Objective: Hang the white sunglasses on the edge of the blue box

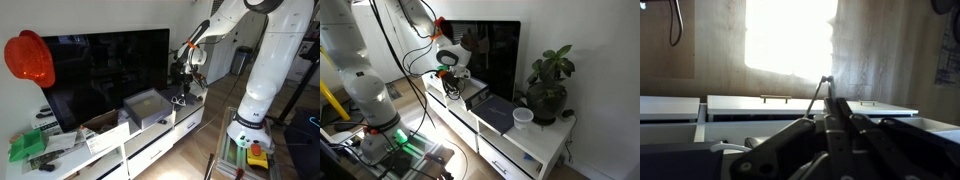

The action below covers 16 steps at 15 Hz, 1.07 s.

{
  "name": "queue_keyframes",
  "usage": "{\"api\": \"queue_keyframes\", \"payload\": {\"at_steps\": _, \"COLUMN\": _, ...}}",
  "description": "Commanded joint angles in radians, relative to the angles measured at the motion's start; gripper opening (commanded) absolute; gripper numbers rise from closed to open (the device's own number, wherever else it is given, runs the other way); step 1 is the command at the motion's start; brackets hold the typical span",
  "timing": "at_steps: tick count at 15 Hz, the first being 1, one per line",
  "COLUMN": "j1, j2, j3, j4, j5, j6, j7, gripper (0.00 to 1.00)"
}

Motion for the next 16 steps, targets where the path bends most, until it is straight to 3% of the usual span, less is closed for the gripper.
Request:
{"api": "queue_keyframes", "payload": {"at_steps": 1, "j1": 0.047, "j2": -0.08, "j3": 0.027, "j4": -0.09, "j5": 0.083, "j6": 0.085, "j7": -0.142, "gripper": 0.01}}
{"api": "queue_keyframes", "payload": {"at_steps": 4, "j1": 0.09, "j2": -0.099, "j3": 0.046, "j4": -0.123, "j5": 0.11, "j6": 0.163, "j7": -0.237, "gripper": 0.01}}
{"api": "queue_keyframes", "payload": {"at_steps": 7, "j1": 0.114, "j2": -0.07, "j3": 0.05, "j4": -0.115, "j5": 0.228, "j6": 0.199, "j7": -0.393, "gripper": 0.01}}
{"api": "queue_keyframes", "payload": {"at_steps": 10, "j1": 0.116, "j2": -0.049, "j3": 0.046, "j4": -0.102, "j5": 0.391, "j6": 0.183, "j7": -0.593, "gripper": 0.01}}
{"api": "queue_keyframes", "payload": {"at_steps": 16, "j1": 0.091, "j2": 0.057, "j3": 0.03, "j4": -0.079, "j5": 0.6, "j6": 0.106, "j7": -0.897, "gripper": 0.01}}
